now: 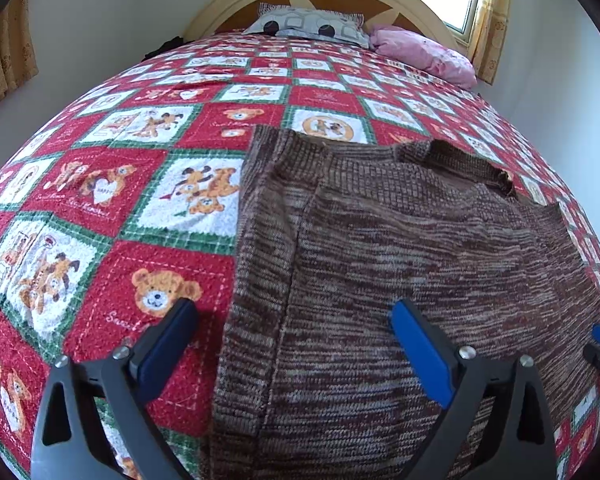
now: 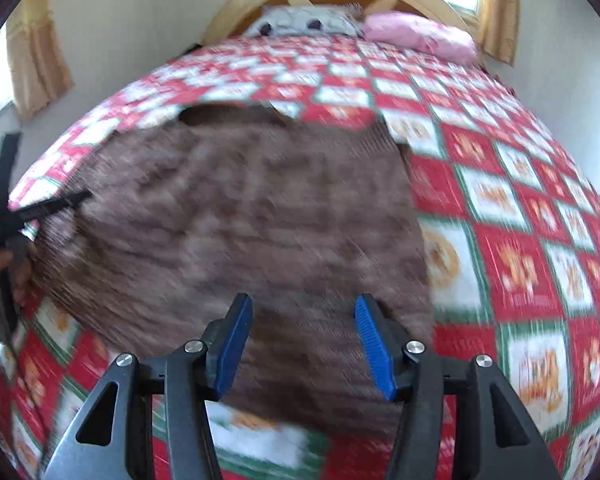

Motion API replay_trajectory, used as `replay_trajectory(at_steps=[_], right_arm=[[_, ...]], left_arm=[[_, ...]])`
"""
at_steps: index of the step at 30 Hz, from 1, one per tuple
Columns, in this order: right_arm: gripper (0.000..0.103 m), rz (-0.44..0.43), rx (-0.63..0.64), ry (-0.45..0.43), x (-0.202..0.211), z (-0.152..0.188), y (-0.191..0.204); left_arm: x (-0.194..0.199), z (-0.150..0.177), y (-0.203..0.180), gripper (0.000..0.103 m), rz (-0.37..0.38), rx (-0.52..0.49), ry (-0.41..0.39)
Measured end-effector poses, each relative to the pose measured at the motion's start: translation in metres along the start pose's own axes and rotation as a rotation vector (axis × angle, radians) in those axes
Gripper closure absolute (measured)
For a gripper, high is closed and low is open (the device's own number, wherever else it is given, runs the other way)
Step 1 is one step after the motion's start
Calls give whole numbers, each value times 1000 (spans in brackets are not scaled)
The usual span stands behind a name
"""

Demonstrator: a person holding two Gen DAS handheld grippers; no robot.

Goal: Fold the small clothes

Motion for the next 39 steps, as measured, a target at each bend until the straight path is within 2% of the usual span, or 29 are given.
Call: replay_trajectory(at_steps=[4, 9, 15, 21, 24, 26, 28, 31, 32, 35, 39], right_arm=[[48, -20, 0, -41, 9, 11, -5], [48, -16, -20, -69, 21, 10, -3], [48, 36, 68, -56, 20, 16, 19], [48, 60, 136, -67, 25, 22, 45], [48, 60, 203, -91, 32, 21, 70], [48, 54, 261, -114, 35, 20, 93], [48, 44, 335, -132, 34, 18, 124], [48, 62, 466, -160, 29, 15, 171], [48, 67, 507, -179, 30, 14, 187], [48, 64, 616, -230, 28, 13, 238], [48, 94, 735, -263, 15, 9, 296]], left_arm=[[5, 7, 0, 0, 6, -3, 2], [21, 24, 9, 0, 64, 44, -14], [38, 44, 25, 0, 146, 108, -26], [53, 57, 29, 0, 136, 74, -30], [64, 64, 44, 0, 162, 121, -51], [74, 70, 65, 0, 164, 191, -78], [83, 73, 86, 0, 175, 269, -112], [88, 76, 107, 0, 170, 333, -138], [88, 77, 112, 0, 192, 351, -137], [87, 79, 118, 0, 245, 389, -147], [88, 79, 119, 0, 266, 390, -158]])
Point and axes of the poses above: each gripper's, at about its wrist camera, not at the fingertips, and x roughly against the way its jaws point, y to its left, z to its underside, the point moved 7 cm from there along -x, roughly the way its jaws point, and after that the axes turned 7 degrees about y, right-handed, at the moved point
